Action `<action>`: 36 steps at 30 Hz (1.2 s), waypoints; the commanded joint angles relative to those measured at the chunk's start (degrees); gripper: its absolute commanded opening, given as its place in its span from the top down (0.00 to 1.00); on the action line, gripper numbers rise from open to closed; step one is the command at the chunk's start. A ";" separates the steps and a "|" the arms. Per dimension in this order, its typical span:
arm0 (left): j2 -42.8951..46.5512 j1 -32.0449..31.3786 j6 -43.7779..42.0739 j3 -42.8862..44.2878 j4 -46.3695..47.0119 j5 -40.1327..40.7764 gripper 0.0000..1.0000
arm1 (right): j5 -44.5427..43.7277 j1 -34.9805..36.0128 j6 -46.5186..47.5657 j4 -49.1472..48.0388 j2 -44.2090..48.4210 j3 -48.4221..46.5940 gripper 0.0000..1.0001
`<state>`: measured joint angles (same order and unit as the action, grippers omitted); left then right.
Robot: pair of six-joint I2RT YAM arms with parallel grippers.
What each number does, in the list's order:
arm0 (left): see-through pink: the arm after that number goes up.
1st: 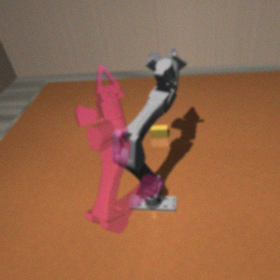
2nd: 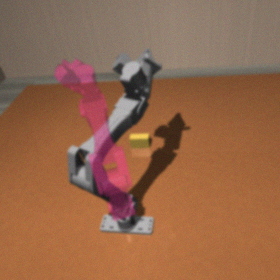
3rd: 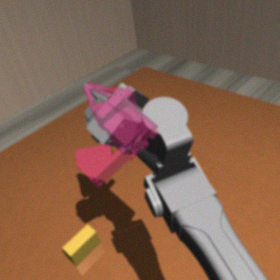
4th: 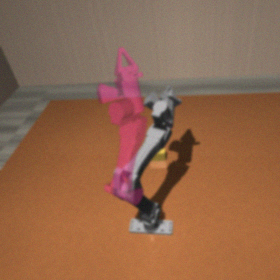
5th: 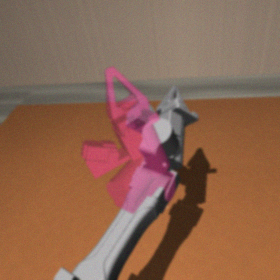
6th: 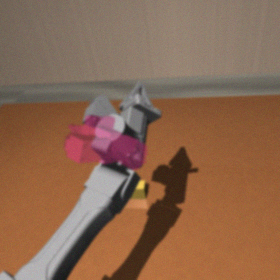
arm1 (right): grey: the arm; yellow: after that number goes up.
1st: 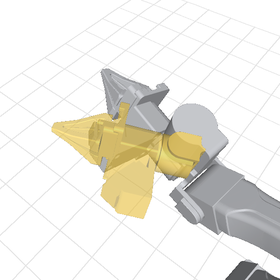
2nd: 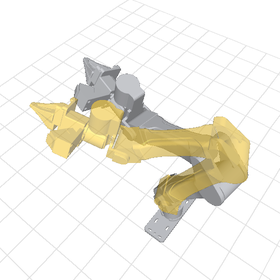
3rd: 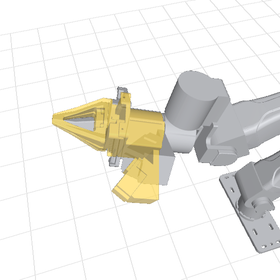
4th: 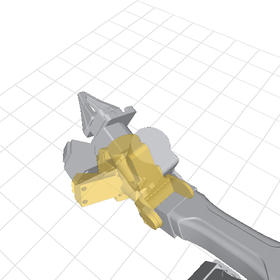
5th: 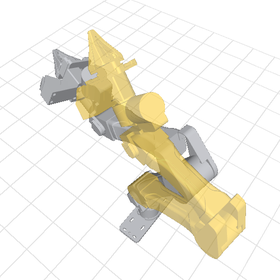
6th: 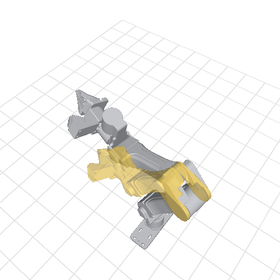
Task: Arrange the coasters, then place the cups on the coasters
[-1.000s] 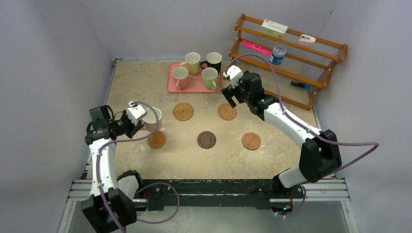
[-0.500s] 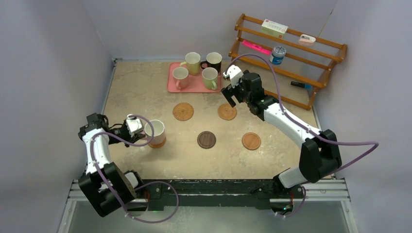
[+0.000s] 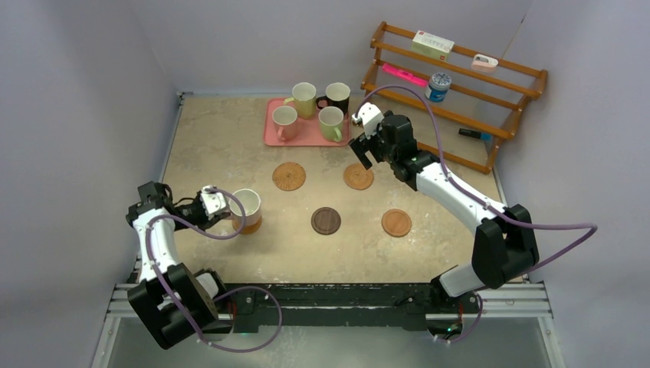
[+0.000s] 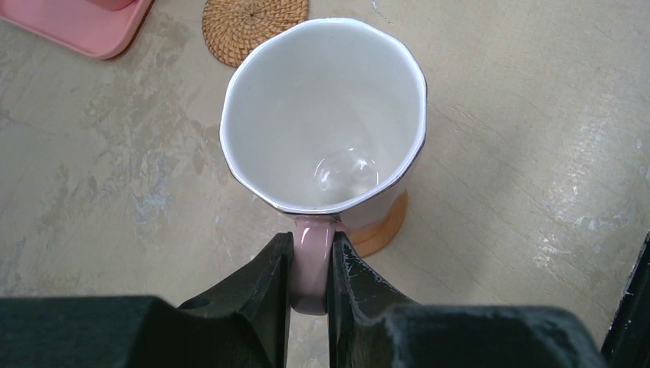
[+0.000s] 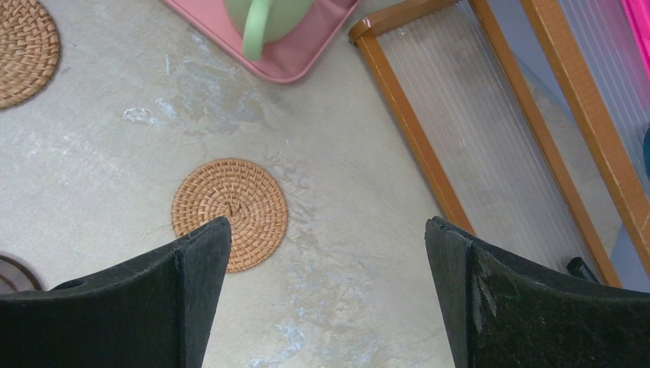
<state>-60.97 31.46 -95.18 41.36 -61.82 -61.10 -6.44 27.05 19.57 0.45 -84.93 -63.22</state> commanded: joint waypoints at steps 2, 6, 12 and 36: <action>-0.70 0.41 -2.05 0.39 0.44 -5.74 1.00 | 0.72 0.25 0.25 -1.32 0.64 -1.03 0.02; -0.49 0.38 -1.91 -0.03 0.69 -5.43 1.00 | 0.64 0.24 0.24 -1.24 0.46 -1.19 0.02; -0.62 0.38 -1.30 -0.40 1.44 -4.46 1.00 | 0.72 0.34 0.24 -1.13 0.22 -1.29 0.02; 0.06 0.40 1.52 -2.33 5.02 -2.31 0.91 | 1.09 0.29 0.19 -0.62 -0.33 -1.83 0.02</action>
<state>-62.33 31.48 -94.21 39.35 -58.87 -58.41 -6.26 27.05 19.57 0.51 -85.10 -63.26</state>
